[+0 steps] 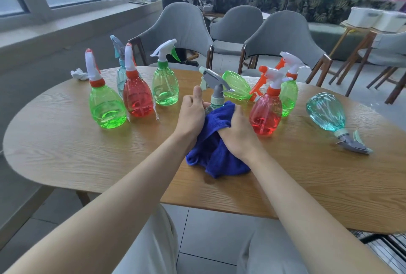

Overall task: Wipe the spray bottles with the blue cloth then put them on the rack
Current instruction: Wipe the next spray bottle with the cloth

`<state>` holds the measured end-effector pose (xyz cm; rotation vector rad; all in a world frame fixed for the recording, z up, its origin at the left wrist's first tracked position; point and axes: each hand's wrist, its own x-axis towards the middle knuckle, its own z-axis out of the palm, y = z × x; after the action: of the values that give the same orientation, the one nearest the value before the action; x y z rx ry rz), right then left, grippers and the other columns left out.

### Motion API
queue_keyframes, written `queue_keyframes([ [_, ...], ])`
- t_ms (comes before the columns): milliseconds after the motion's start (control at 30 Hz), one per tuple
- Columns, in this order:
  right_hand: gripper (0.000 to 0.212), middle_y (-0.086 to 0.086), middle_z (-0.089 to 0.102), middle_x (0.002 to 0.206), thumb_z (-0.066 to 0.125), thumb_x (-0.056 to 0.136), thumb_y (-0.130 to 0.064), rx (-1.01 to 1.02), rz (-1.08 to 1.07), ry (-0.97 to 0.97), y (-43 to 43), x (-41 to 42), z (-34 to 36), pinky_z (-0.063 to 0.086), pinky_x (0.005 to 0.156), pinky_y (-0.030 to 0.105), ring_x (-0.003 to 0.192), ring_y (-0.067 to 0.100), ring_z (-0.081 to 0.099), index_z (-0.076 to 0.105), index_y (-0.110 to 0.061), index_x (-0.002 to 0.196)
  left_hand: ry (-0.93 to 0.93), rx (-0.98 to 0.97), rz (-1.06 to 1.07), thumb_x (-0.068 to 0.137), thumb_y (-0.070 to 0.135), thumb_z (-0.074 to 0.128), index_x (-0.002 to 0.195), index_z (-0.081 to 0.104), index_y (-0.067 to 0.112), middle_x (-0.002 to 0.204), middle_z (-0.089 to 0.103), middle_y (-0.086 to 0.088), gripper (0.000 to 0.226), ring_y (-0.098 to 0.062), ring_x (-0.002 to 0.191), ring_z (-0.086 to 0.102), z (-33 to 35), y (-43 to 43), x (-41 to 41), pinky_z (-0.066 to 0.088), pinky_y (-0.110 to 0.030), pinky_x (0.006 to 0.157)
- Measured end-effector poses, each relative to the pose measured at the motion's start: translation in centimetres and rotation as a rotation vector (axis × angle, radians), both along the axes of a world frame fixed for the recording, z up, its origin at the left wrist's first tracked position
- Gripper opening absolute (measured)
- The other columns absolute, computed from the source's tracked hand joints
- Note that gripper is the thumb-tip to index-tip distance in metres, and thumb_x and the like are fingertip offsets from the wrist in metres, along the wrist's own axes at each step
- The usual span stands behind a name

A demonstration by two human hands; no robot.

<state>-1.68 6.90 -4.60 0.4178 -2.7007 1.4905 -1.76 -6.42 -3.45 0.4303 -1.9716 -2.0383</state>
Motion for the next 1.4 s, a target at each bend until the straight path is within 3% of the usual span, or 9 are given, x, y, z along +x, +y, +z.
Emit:
queue_keyframes([
  [167, 0.056, -0.002, 0.071, 0.106, 0.062, 0.079, -0.054, -0.134, 0.003, -0.023, 0.9, -0.6, -1.0, 0.056, 0.093, 0.048, 0.098, 0.016, 0.068, 0.061, -0.012, 0.117, 0.019, -0.224, -0.048, 0.113, 0.034, 0.051, 0.101, 0.071, 0.014, 0.077, 0.06, 0.007, 0.031, -0.007, 0.068, 0.053, 0.0, 0.4, 0.5, 0.044, -0.027, 0.072],
  [300, 0.037, -0.002, 0.067, 0.091, 0.06, 0.086, -0.041, -0.258, 0.022, -0.043, 1.3, -0.6, -0.2, 0.052, 0.08, 0.036, 0.086, 0.012, 0.063, 0.064, -0.006, 0.098, 0.053, -0.333, -0.131, 0.108, 0.021, 0.051, 0.112, 0.075, 0.019, 0.096, 0.072, 0.007, 0.024, -0.005, 0.086, 0.063, 1.6, 1.2, 1.2, 0.052, -0.027, 0.086],
  [500, 0.051, -0.016, 0.068, 0.126, 0.056, 0.096, -0.009, -0.187, 0.031, 0.074, 1.1, 1.7, -0.5, 0.05, 0.1, 0.027, 0.119, 0.004, 0.062, 0.056, -0.036, 0.14, -0.038, -0.333, -0.265, 0.099, 0.057, 0.062, 0.112, 0.069, 0.027, 0.11, 0.074, 0.006, 0.034, -0.015, 0.107, 0.07, 2.9, 1.3, 1.9, 0.054, -0.043, 0.105],
  [633, 0.04, -0.021, 0.069, 0.121, 0.053, 0.103, -0.017, -0.177, 0.029, 0.044, 2.0, 2.0, -1.6, 0.048, 0.1, 0.023, 0.114, -0.006, 0.061, 0.059, -0.037, 0.137, -0.02, -0.43, -0.288, 0.105, 0.06, 0.054, 0.125, 0.065, 0.023, 0.113, 0.068, 0.011, 0.043, -0.014, 0.112, 0.063, 3.1, 1.4, 2.2, 0.046, -0.036, 0.099],
  [767, 0.022, -0.021, 0.069, 0.111, 0.046, 0.109, -0.032, -0.14, -0.007, -0.062, 2.7, 1.8, -1.9, 0.048, 0.104, 0.035, 0.109, 0.001, 0.062, 0.068, -0.036, 0.109, 0.002, -0.414, -0.27, 0.107, 0.057, 0.05, 0.125, 0.063, 0.028, 0.11, 0.064, 0.02, 0.036, -0.007, 0.108, 0.06, 2.9, 1.7, 2.3, 0.042, -0.03, 0.091],
  [900, 0.036, -0.018, 0.065, 0.133, 0.048, 0.108, -0.033, -0.16, 0.001, 0.069, 1.8, 2.4, -0.6, 0.045, 0.106, 0.029, 0.126, 0.005, 0.058, 0.056, -0.04, 0.143, 0.038, -0.323, -0.268, 0.109, 0.054, 0.051, 0.12, 0.065, 0.026, 0.112, 0.069, 0.013, 0.033, -0.001, 0.107, 0.062, 3.0, 2.2, 2.8, 0.047, -0.025, 0.094],
  [1067, 0.038, -0.02, 0.06, 0.134, 0.053, 0.106, -0.027, -0.125, 0.064, 0.242, 1.4, 2.6, 1.1, 0.043, 0.107, 0.026, 0.127, 0.001, 0.054, 0.051, -0.041, 0.141, 0.103, -0.207, -0.302, 0.111, 0.046, 0.051, 0.143, 0.06, 0.03, 0.135, 0.065, 0.014, 0.037, 0.002, 0.124, 0.058, 4.2, 2.6, 3.7, 0.043, -0.016, 0.104],
  [1233, 0.035, -0.013, 0.069, 0.118, 0.037, 0.111, -0.05, -0.193, 0.019, -0.048, 3.2, 1.2, 0.4, 0.049, 0.108, 0.044, 0.119, 0.013, 0.063, 0.066, -0.031, 0.116, 0.164, -0.222, -0.382, 0.112, 0.043, 0.05, 0.151, 0.056, 0.029, 0.15, 0.059, 0.005, 0.043, -0.001, 0.137, 0.053, 3.8, 1.9, 4.2, 0.041, -0.017, 0.108],
  [1400, 0.025, -0.017, 0.062, 0.13, 0.049, 0.11, -0.034, -0.223, 0.017, 0.156, 2.4, 2.1, 1.3, 0.041, 0.106, 0.026, 0.122, -0.004, 0.054, 0.059, -0.033, 0.133, 0.152, -0.15, -0.352, 0.109, 0.048, 0.054, 0.147, 0.061, 0.03, 0.141, 0.068, 0.005, 0.042, -0.007, 0.129, 0.063, 4.8, 2.5, 3.9, 0.048, -0.032, 0.114],
])
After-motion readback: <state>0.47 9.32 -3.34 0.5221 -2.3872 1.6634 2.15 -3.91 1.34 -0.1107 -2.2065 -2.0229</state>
